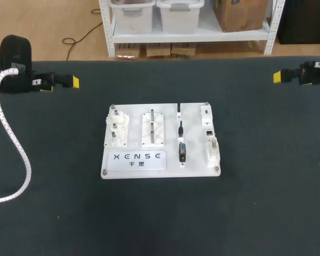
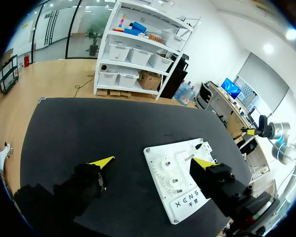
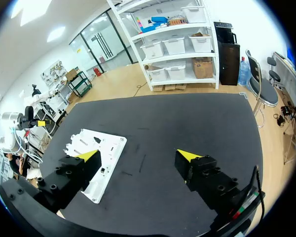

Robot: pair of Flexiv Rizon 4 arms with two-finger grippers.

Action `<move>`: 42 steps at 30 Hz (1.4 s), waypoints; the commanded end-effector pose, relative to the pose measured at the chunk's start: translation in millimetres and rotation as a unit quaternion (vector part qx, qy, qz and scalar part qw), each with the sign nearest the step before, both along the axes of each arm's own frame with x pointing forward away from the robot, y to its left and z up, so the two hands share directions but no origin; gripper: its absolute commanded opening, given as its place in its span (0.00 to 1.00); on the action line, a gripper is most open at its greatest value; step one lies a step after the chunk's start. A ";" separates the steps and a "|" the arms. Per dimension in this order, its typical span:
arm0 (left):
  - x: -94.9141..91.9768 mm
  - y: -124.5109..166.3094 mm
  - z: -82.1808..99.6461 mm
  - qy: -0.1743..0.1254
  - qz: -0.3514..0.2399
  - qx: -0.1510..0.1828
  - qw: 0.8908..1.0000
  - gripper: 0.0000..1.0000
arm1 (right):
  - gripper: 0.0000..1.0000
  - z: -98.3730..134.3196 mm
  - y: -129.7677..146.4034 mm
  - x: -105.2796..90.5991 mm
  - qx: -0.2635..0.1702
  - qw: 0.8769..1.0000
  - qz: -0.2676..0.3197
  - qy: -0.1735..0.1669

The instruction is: Insert the USB connector, Ethernet cable, and multi-pin plug into their matching sockets one by one.

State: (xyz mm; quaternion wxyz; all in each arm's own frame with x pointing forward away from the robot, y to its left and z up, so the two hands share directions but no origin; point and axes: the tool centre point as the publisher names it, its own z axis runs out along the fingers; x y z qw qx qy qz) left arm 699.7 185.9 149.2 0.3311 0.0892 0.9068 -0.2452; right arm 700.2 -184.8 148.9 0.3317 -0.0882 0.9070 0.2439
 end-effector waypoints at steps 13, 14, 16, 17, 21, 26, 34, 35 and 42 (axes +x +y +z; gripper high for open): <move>0.1 -0.8 1.2 0.002 0.001 0.003 1.000 1.00 | 1.00 0.1 0.1 -0.1 -0.001 1.000 0.000 0.000; 0.1 -0.8 1.2 0.002 0.001 0.003 1.000 1.00 | 1.00 0.1 0.1 -0.1 -0.001 1.000 0.000 0.000; 0.1 -0.8 1.2 0.002 0.001 0.003 1.000 1.00 | 1.00 0.1 0.1 -0.1 -0.001 1.000 0.000 0.000; 0.1 -0.8 1.2 0.002 0.001 0.003 1.000 1.00 | 1.00 0.1 0.1 -0.1 -0.001 1.000 0.000 0.000; 13.5 -5.5 6.0 -0.042 -0.095 0.020 0.994 1.00 | 1.00 0.1 0.1 -0.1 -0.001 1.000 0.000 0.000; 5.9 -22.6 11.7 -0.108 -0.239 0.033 0.964 1.00 | 1.00 0.1 0.1 -0.1 -0.001 1.000 0.000 0.000; -29.3 -31.4 -7.2 -0.126 -0.434 0.074 0.889 1.00 | 1.00 0.1 0.1 -0.1 -0.001 1.000 0.000 0.000; -34.1 -30.8 -10.9 -0.119 -0.450 0.075 0.882 1.00 | 1.00 0.1 0.1 -0.1 -0.001 1.000 0.000 0.000; -55.8 -37.5 -26.4 -0.130 -0.502 0.082 0.851 1.00 | 1.00 0.1 0.1 -0.1 -0.001 1.000 0.000 0.000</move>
